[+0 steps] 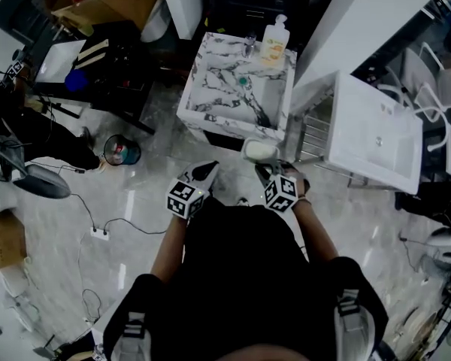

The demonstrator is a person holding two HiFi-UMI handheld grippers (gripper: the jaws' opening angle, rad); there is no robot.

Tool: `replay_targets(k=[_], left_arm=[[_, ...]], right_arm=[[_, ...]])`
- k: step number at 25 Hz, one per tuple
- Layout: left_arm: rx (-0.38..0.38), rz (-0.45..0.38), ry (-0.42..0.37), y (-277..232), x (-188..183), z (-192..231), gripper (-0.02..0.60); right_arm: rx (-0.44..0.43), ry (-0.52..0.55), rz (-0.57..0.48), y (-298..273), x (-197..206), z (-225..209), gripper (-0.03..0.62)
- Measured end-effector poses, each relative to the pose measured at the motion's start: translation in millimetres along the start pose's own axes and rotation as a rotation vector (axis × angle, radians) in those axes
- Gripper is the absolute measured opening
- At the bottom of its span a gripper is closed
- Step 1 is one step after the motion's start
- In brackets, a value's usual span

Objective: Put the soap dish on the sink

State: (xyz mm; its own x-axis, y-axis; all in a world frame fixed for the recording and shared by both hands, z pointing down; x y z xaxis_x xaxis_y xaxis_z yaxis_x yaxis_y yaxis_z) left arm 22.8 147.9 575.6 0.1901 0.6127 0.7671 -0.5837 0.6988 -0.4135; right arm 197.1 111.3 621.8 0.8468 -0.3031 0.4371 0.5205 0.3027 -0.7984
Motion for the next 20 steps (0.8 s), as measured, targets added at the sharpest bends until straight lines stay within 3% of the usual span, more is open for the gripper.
replay_targets(k=[20], left_arm=[[0.124,0.069,-0.056,-20.3,-75.9,112.4,-0.002]], right_arm=[[0.05,-0.109,0.073,-72.0,-50.8,-71.0,0.009]])
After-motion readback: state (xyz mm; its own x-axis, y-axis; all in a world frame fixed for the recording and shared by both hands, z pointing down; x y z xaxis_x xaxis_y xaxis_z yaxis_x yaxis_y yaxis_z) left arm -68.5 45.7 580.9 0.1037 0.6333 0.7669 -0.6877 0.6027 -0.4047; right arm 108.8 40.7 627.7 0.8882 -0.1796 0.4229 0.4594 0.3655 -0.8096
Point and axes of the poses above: the fingertips, and each gripper's own axes: y backward along the fingers, z to its left, x out of its underside, the point moved 5 cm from there along y, backward along the fingers, and after that the axes turned 14 degrees about y, right-handed, at the moved point
